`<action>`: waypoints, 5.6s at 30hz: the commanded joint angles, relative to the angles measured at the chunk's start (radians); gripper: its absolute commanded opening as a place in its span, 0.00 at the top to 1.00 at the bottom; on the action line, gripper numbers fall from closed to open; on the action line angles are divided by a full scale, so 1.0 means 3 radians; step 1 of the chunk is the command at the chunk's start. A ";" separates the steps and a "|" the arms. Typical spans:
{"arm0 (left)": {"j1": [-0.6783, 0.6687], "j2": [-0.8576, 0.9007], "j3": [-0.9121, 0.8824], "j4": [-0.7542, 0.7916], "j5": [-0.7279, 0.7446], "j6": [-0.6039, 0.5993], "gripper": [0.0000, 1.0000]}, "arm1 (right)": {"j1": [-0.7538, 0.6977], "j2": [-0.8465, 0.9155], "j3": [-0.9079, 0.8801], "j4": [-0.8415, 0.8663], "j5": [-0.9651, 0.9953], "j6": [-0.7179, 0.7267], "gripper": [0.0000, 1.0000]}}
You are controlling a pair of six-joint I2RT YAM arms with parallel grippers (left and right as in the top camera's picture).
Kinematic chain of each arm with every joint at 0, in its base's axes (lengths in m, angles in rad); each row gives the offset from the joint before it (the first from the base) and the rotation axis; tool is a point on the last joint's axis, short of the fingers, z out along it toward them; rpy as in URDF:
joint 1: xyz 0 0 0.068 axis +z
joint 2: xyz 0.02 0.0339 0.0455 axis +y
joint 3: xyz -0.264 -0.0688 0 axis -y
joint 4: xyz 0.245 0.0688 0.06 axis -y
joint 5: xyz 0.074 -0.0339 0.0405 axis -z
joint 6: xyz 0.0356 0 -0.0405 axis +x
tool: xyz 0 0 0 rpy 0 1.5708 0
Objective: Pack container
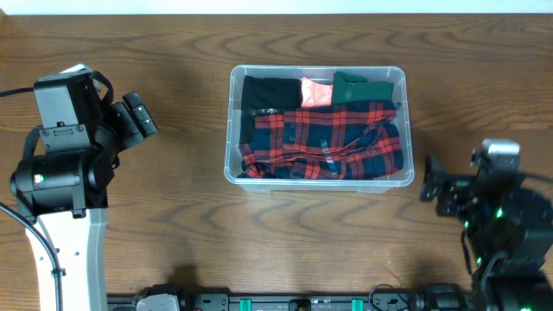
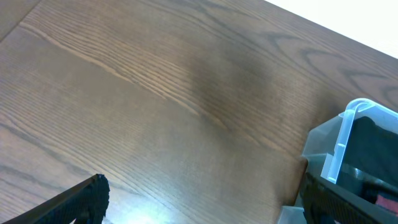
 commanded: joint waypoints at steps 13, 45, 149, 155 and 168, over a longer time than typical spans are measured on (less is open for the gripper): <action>0.0015 0.0004 -0.0006 0.0001 -0.0039 -0.0029 0.02 | -0.0187 -0.1302 -0.1480 0.0219 -0.0202 -0.0023 0.01; 0.0015 0.0004 -0.0006 0.0001 -0.0039 -0.0029 0.02 | -0.0188 -0.1745 -0.2181 0.0849 -0.0224 0.0100 0.01; -0.0223 -0.3950 -0.4374 0.2027 0.0664 0.0524 0.02 | -0.0188 -0.1745 -0.2181 0.0849 -0.0224 0.0100 0.01; -0.0223 -0.3950 -0.4374 0.2027 0.0664 0.0524 0.02 | -0.0188 -0.1745 -0.2181 0.0849 -0.0224 0.0100 0.01; -0.0223 -0.3950 -0.4374 0.2027 0.0664 0.0524 0.02 | -0.0188 -0.1745 -0.2181 0.0849 -0.0223 0.0099 0.01</action>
